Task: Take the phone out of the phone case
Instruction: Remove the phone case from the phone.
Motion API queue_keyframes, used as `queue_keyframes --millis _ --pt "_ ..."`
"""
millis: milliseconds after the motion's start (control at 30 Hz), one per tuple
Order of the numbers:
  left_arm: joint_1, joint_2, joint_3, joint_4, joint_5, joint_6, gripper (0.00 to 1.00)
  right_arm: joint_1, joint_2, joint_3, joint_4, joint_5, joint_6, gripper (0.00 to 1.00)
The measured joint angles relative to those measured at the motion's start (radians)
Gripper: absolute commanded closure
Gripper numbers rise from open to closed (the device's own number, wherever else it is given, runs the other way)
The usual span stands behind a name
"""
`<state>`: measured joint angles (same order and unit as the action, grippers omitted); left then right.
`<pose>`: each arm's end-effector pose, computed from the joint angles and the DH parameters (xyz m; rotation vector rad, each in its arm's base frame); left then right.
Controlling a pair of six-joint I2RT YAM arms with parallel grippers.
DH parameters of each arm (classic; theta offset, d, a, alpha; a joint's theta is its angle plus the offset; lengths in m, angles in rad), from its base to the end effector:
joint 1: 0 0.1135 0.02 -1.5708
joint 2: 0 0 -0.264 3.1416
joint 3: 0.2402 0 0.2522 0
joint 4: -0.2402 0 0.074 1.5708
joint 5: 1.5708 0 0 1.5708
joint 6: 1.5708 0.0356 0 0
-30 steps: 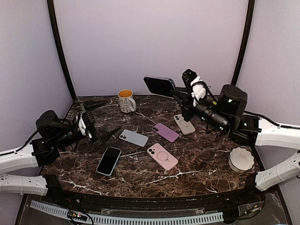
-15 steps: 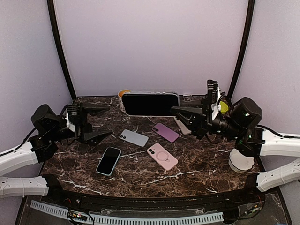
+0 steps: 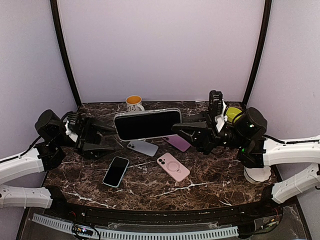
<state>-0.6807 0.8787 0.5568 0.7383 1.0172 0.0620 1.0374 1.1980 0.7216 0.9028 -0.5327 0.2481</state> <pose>0.1268 -0.1416 0.3337 1.2740 0.6817 -1.0960 0.1188 0.2368 0.3436 -0.9534 0.9346 1.4126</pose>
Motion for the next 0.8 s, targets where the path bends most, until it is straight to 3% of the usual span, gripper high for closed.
queue_keyframes --millis 100,633,800 --pt "0.0 0.011 0.0 0.017 0.022 -0.026 0.6 0.0 0.02 0.0 0.031 -0.017 0.016 1.0" --pt "0.0 0.054 0.0 0.092 0.067 -0.116 0.66 0.0 0.067 0.002 0.072 -0.077 0.042 1.0" --pt "0.0 0.068 0.001 0.099 0.09 -0.128 0.74 0.0 0.081 0.006 0.077 -0.083 0.042 1.0"
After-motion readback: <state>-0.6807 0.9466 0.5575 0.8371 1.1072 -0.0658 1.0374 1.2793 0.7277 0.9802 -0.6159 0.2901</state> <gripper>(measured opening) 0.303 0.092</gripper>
